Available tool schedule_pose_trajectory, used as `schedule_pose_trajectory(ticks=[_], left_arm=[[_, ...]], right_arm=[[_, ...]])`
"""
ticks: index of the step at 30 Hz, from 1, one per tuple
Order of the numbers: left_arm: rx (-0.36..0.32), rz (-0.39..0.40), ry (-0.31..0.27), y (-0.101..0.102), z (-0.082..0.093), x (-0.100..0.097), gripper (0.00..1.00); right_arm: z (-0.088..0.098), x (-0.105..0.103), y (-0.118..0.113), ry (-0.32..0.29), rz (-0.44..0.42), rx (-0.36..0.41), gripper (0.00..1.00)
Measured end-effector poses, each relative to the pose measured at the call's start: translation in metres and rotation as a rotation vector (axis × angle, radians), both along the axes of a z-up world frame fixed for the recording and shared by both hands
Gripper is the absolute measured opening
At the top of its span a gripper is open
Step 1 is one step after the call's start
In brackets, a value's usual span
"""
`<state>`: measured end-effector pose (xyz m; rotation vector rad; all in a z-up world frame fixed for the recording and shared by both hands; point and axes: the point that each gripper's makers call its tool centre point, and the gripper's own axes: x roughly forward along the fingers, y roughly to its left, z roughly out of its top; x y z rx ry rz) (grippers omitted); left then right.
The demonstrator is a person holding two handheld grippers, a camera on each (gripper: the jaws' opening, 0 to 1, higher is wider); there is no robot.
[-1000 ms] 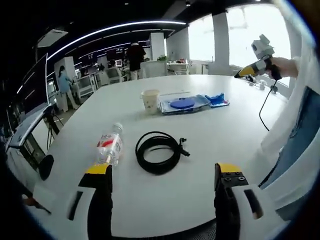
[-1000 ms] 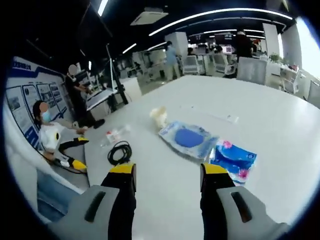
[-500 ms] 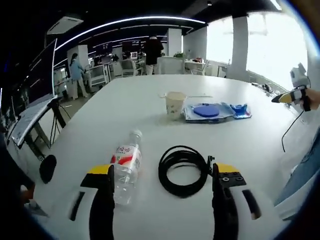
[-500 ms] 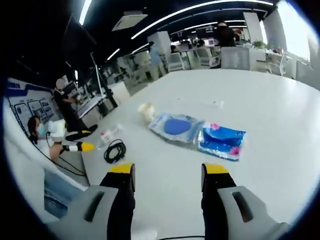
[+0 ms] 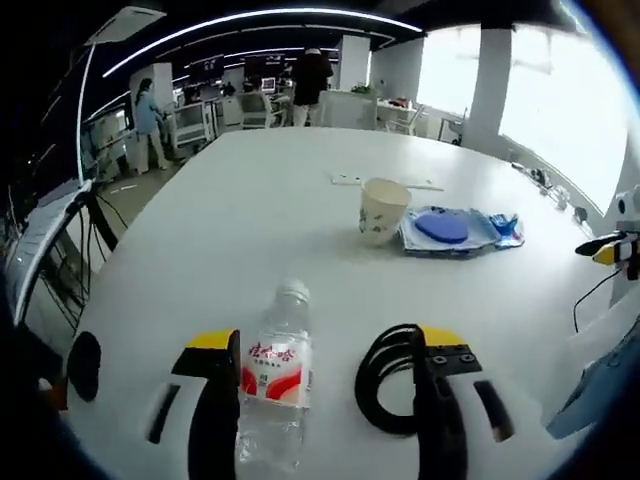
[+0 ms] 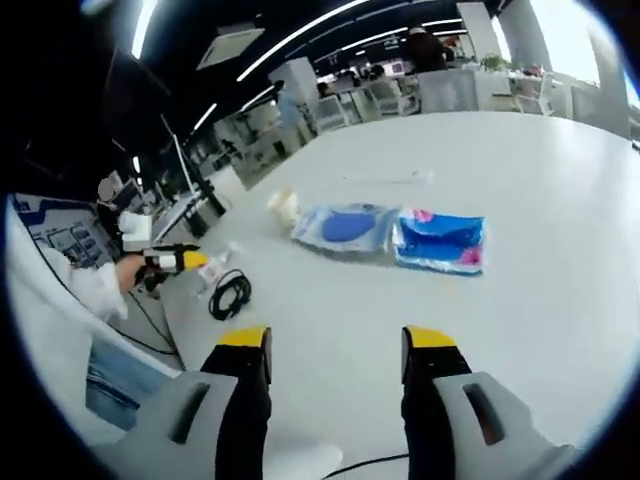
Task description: Arrange the tabletop items into an orderly group along one side of the table until the central work area is clear of visible clutter.
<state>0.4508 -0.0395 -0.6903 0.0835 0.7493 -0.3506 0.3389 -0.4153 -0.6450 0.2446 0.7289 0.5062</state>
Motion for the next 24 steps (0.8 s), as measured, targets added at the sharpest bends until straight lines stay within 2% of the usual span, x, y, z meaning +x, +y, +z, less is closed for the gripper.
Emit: schedule_pose_trajectory(ticks=[5,8,14,18,21,24], left_arm=[[0.031,-0.048,0.043,0.0,-0.013,0.015,0.66],[0.041,-0.05,0.064,-0.001,-0.017,0.019,0.63],[0.079,-0.071,0.118,0.001,-0.034,0.031,0.61],[0.068,-0.06,0.13,0.001,-0.039,0.04,0.55],[0.011,-0.024,0.154,-0.001,-0.042,0.045,0.53],[0.016,-0.019,0.157,0.0,-0.046,0.05,0.52]], right_arm=[[-0.005,-0.003,0.001,0.018,-0.004,-0.003,0.48],[-0.007,-0.005,0.0,0.029,-0.019,0.011,0.48],[-0.012,-0.004,-0.003,0.047,-0.036,0.013,0.47],[-0.013,-0.002,-0.001,0.056,-0.038,0.021,0.46],[-0.015,0.0,-0.002,0.062,-0.039,0.018,0.46],[-0.014,0.002,-0.005,0.066,-0.051,0.02,0.46]])
